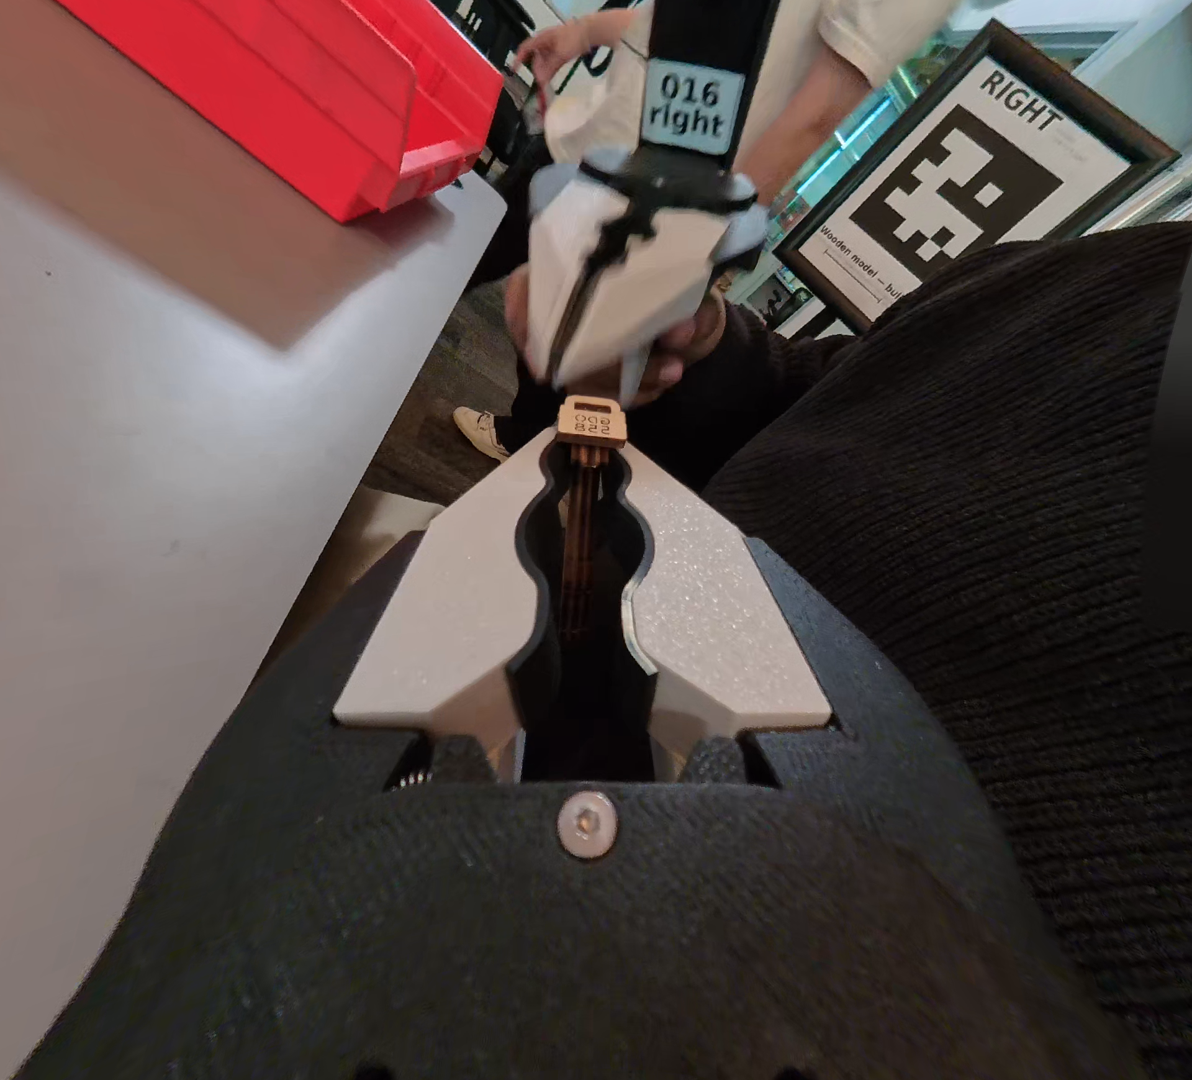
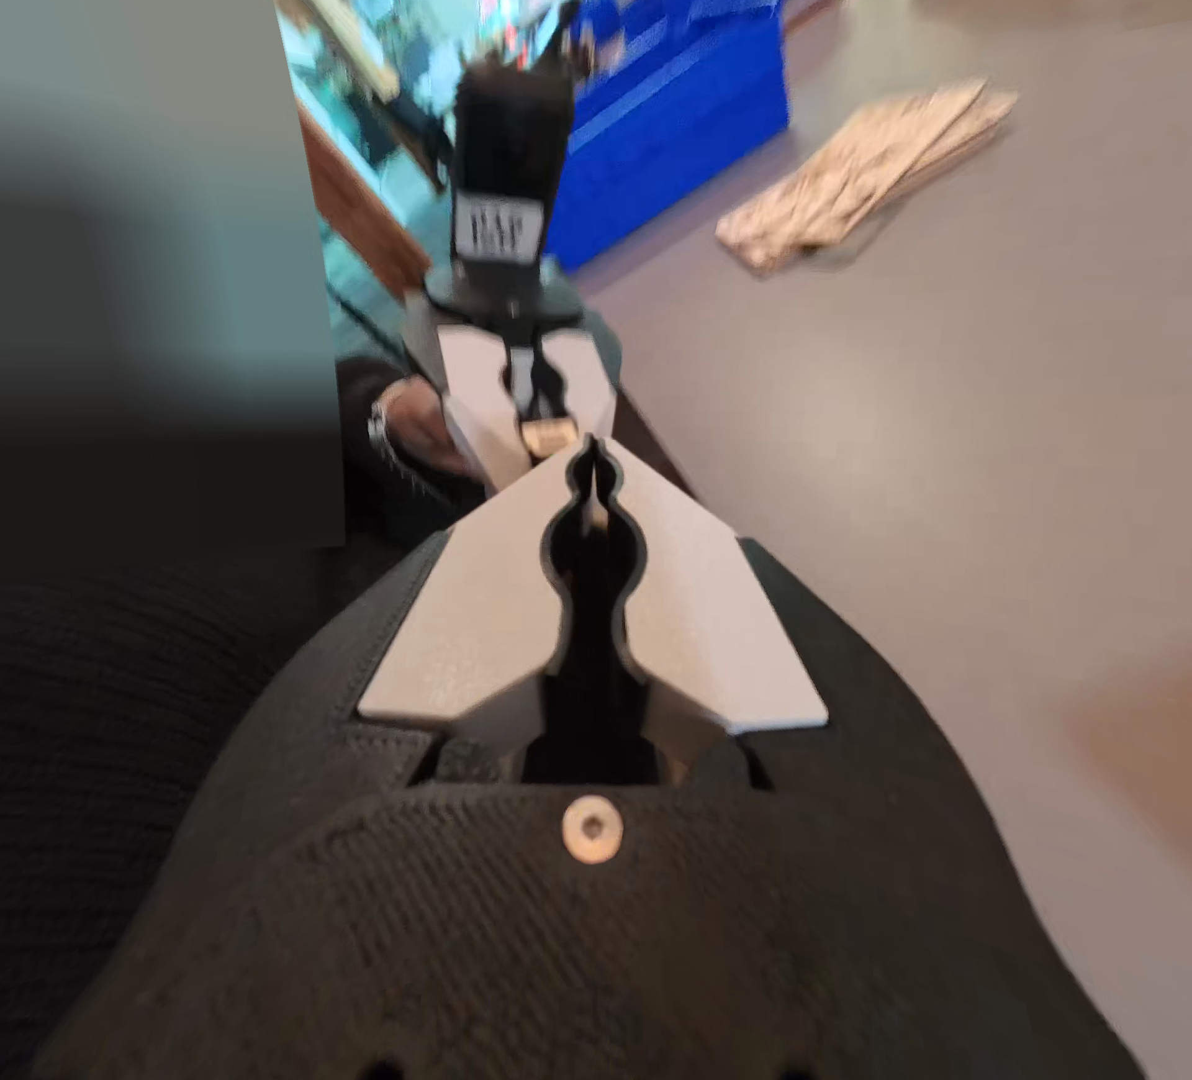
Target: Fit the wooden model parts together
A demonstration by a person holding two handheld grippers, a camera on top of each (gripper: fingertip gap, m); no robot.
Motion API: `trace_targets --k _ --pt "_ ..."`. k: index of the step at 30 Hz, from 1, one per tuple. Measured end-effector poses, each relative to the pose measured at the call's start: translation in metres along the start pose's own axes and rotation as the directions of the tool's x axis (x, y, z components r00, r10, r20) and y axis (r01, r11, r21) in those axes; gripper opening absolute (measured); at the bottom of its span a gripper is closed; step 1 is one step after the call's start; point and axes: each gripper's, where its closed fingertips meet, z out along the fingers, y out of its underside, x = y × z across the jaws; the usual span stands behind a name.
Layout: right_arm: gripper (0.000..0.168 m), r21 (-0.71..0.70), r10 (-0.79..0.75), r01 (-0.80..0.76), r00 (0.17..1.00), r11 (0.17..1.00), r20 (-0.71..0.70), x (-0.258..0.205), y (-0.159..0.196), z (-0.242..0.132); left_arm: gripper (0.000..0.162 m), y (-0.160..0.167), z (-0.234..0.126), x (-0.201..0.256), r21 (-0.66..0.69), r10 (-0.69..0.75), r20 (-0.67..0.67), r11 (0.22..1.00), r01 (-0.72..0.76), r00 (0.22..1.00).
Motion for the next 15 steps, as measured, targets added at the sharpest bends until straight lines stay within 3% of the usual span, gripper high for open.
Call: trace_targets --k 2,6,9,11,15 --pt "0.000 -0.059 -0.003 0.002 1.000 0.998 -0.020 0.006 0.013 0.004 0.006 0.003 0.000 -0.001 -0.024 0.031 0.021 0.999 -0.031 0.999" --pt "0.000 0.076 -0.013 0.017 0.998 0.997 -0.059 0.012 -0.018 -0.011 0.007 0.000 -0.002 -0.004 0.003 -0.009 0.012 1.000 0.009 1.000" --pt "0.001 0.073 -0.010 0.017 0.996 0.997 -0.088 0.018 -0.013 -0.010 0.008 -0.007 -0.005 -0.005 0.063 -0.082 -0.035 0.994 0.084 0.996" --pt "0.023 0.048 0.011 -0.007 0.996 0.999 -0.089 0.020 -0.004 -0.002 0.007 -0.017 -0.012 -0.010 0.143 -0.164 -0.084 0.974 0.175 0.983" --pt "0.037 0.070 0.084 -0.079 0.995 0.994 -0.058 0.021 0.002 0.006 0.006 -0.031 -0.031 -0.024 0.286 -0.305 -0.177 0.894 0.346 0.936"
